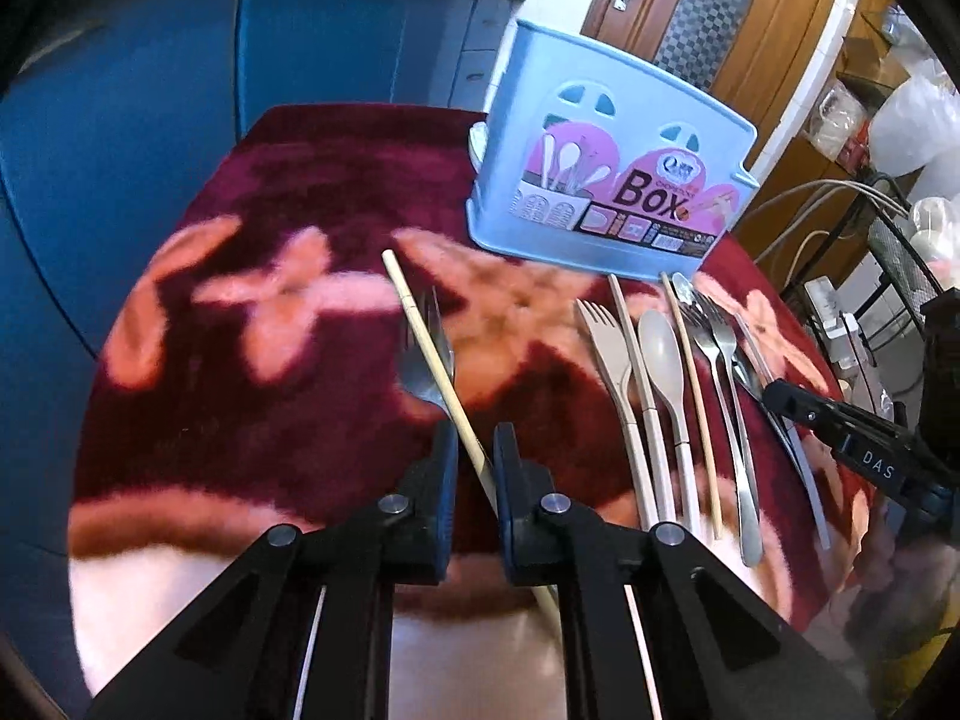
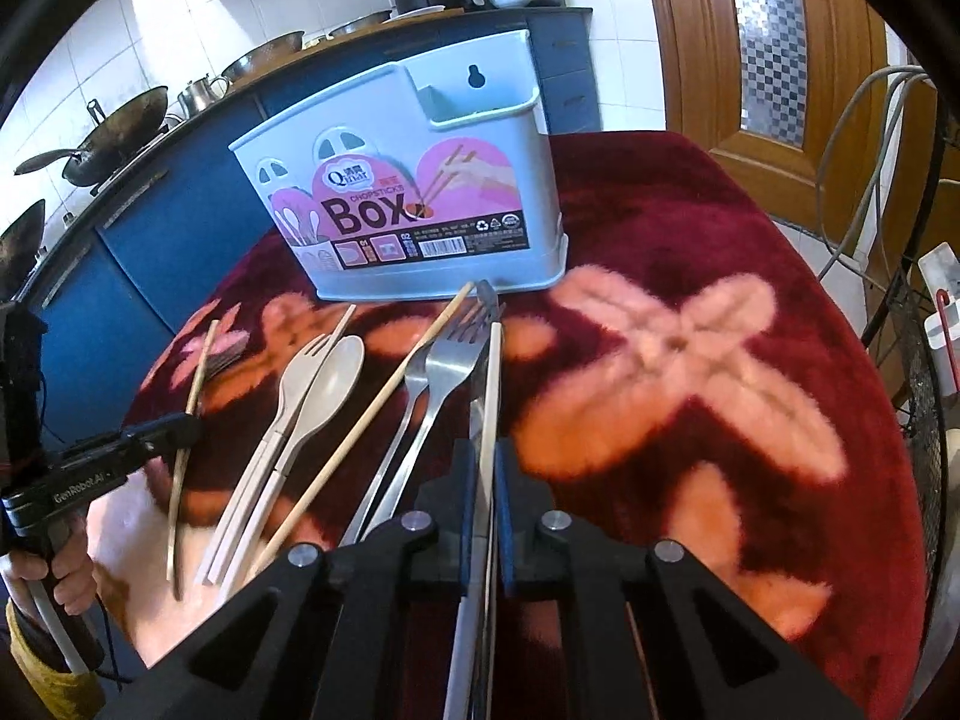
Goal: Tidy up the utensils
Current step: 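Move the left tool to a wooden chopstick while the right tool approaches a white chopstick, then close the left tool on the wooden chopstick while the right tool closes on the white chopstick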
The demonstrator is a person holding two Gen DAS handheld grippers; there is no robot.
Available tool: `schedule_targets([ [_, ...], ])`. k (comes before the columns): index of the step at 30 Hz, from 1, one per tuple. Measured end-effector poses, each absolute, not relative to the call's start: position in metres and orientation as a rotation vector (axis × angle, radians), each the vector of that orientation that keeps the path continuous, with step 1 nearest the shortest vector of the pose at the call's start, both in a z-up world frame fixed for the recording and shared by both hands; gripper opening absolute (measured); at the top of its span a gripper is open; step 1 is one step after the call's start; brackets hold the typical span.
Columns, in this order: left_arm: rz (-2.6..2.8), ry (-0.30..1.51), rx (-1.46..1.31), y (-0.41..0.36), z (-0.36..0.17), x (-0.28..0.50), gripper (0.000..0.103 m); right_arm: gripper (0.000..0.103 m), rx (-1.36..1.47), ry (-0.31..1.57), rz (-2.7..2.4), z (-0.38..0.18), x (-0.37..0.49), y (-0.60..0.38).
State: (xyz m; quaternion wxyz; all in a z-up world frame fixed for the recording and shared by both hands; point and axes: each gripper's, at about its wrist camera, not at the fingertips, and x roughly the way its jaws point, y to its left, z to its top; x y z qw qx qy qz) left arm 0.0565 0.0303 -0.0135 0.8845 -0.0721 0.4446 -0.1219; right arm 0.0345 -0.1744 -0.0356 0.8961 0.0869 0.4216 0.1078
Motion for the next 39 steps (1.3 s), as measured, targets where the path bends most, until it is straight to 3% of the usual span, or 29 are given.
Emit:
schedule_targets([
  [15, -0.206, 0.977, -0.175, 0.052, -0.022, 0.060, 0.011, 0.008, 0.190, 0.933, 0.187, -0.045, 0.043, -0.189],
  [20, -0.227, 0.983, -0.145, 0.046, -0.023, 0.071, 0.024, 0.008, 0.123, 0.961, 0.180, -0.043, 0.052, -0.182],
  [39, -0.246, 1.038, -0.263, 0.058, -0.017, 0.099, 0.034, 0.010, 0.092, 1.040, 0.192, -0.044, 0.073, -0.180],
])
